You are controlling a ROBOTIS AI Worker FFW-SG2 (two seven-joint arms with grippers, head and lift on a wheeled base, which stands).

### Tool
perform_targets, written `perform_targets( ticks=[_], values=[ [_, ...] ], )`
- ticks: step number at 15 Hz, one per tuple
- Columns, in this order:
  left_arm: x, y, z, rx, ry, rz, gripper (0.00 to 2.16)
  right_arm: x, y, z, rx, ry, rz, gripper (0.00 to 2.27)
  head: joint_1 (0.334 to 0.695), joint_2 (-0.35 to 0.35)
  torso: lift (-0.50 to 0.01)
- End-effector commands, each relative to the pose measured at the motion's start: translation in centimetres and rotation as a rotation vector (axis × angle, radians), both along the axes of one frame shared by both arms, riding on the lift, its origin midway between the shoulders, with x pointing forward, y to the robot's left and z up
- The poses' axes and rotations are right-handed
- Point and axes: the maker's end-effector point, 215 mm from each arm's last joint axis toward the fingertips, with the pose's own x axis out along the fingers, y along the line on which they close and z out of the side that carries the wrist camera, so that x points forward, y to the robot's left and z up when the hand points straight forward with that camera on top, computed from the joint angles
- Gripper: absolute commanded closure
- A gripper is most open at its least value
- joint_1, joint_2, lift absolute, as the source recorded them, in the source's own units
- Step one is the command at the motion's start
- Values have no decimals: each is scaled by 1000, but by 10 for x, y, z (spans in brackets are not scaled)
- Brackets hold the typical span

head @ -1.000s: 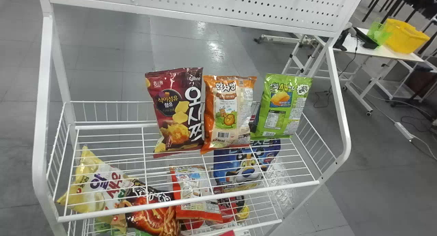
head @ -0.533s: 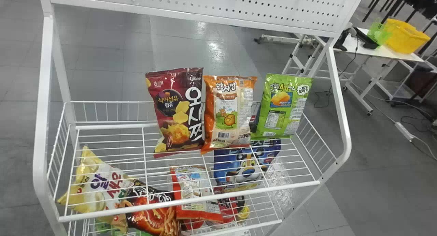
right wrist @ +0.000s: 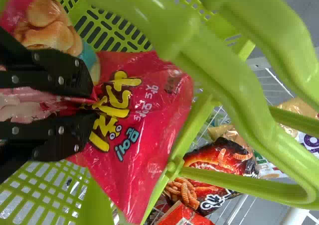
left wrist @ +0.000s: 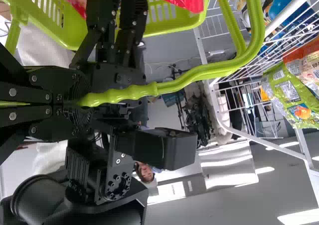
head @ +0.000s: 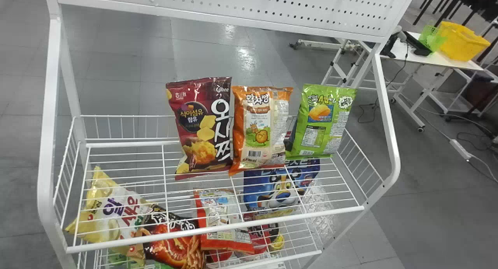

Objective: Hold basket handle with left hand then pick Jagalchi snack with right hand and place into basket

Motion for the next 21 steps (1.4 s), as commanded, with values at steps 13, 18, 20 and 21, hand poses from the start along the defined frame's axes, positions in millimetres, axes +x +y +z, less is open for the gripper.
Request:
perform_targets(
  ticks=[13, 18, 20, 21],
  values=[
    [3, -3, -1, 9, -8, -2, 1234, 37, -55, 97, 164, -48, -162, 66, 695, -350, -10],
    [2, -5, -2, 11, -6, -7, 1234, 106, -68, 147, 218, -329, -234, 83, 695, -350, -10],
    [1, -6, -2, 11, -6, -10, 1234, 131, -66, 174, 283, -433, -264, 83, 695, -350, -10],
    [2, -6, -2, 9, -9, -7, 1234, 140, -67, 185, 298, -485, -279, 83, 695, -350, -10]
  ],
)
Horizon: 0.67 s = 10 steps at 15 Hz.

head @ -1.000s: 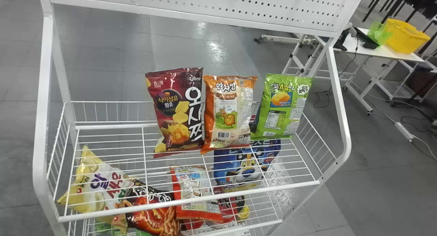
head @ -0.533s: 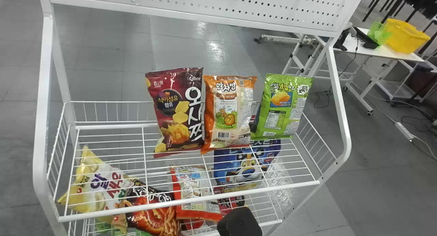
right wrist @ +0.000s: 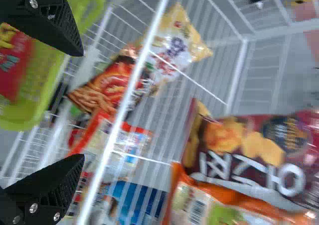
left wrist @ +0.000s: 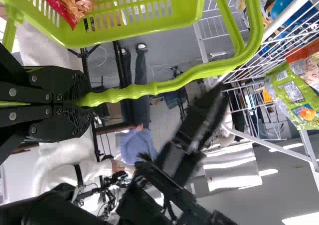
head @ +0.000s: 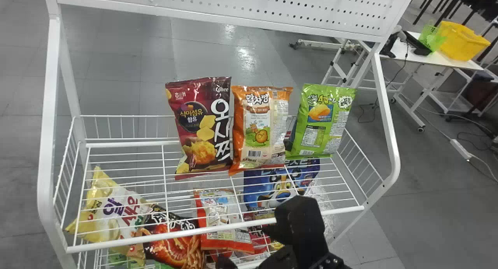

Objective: Hold basket handle with left hand then pick Jagalchi snack with right hand and place into basket

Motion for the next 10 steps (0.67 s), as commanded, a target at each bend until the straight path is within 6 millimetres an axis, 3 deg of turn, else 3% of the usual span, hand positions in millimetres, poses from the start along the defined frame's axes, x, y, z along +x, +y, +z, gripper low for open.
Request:
perform_targets(
  ticks=[1, 5, 10],
  values=[
    [0, 0, 0, -2, 0, -2, 1234, 23, 4, 29, 60, -129, -26, 83, 695, -350, -10],
    [0, -1, 1, -9, -3, 1, 1234, 41, 7, 75, 175, -380, -76, 83, 695, -350, -10],
    [4, 6, 1, -12, -11, 23, 1234, 36, -5, 83, 244, -503, -117, 90, 695, -350, -10]
  ],
)
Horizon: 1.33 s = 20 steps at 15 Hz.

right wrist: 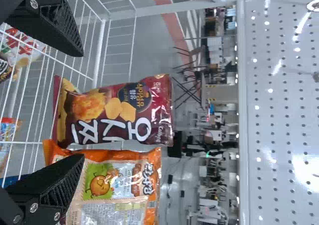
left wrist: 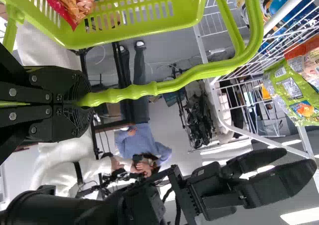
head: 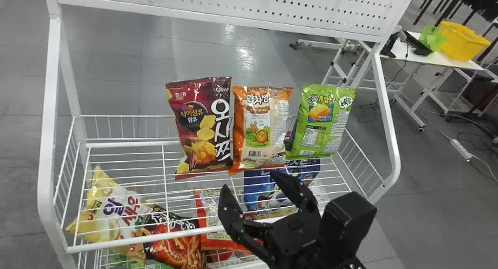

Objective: Hold basket handle with left hand then pick Jagalchi snack with right hand and place into basket

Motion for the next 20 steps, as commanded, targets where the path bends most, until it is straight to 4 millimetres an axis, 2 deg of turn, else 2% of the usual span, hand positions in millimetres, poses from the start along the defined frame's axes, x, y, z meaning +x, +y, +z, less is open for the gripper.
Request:
perform_targets(
  ticks=[1, 8, 13, 20],
  values=[
    [1, 6, -2, 1, 0, 20, 1234, -6, -9, -1, 30, -39, -13, 90, 695, -350, -10],
    [6, 13, -1, -8, 5, 41, 1234, -35, -24, 18, 65, -151, -29, 90, 695, -350, -10],
    [8, 16, -1, -7, 5, 48, 1234, -41, -45, 27, 90, -176, -67, 90, 695, -350, -10],
    [9, 16, -1, -7, 3, 48, 1234, -43, -49, 33, 98, -197, -76, 90, 695, -350, -10]
  ],
)
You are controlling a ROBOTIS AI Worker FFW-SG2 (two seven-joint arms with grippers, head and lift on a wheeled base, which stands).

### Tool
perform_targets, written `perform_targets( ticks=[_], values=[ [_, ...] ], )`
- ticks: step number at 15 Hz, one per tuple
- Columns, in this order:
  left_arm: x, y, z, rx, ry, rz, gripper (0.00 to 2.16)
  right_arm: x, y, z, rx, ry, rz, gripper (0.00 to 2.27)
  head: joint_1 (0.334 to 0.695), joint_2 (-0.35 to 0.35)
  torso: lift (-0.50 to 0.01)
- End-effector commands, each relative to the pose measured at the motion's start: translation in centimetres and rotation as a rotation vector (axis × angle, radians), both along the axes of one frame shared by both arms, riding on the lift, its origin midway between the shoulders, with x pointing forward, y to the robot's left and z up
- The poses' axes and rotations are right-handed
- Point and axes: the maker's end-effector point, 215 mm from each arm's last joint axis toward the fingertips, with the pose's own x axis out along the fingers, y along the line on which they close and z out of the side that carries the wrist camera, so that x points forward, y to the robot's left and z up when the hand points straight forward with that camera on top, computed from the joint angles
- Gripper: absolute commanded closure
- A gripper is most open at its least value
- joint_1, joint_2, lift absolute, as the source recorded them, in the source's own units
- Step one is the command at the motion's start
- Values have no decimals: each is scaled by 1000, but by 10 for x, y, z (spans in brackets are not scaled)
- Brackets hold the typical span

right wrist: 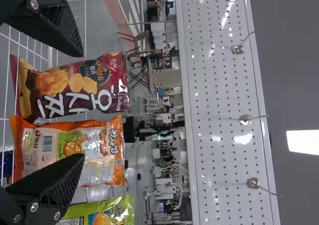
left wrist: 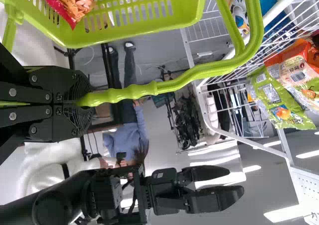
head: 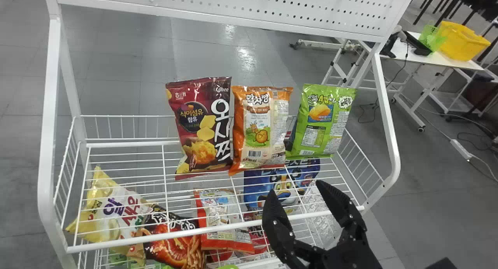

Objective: Hold basket handle with left hand then pick Jagalchi snack with right hand and place into basket

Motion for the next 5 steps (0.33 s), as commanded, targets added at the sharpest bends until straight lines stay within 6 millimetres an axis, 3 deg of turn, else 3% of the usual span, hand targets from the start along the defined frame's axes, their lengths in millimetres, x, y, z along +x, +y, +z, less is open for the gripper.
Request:
perform_targets(
  ticks=[1, 5],
  values=[
    [0, 0, 0, -1, 0, 0, 1234, -1, 0, 0, 1, 0, 0, 90, 695, -350, -10],
    [-1, 0, 0, -1, 2, 0, 1234, -4, -2, 5, 8, -21, -4, 90, 695, -350, -10]
  ],
)
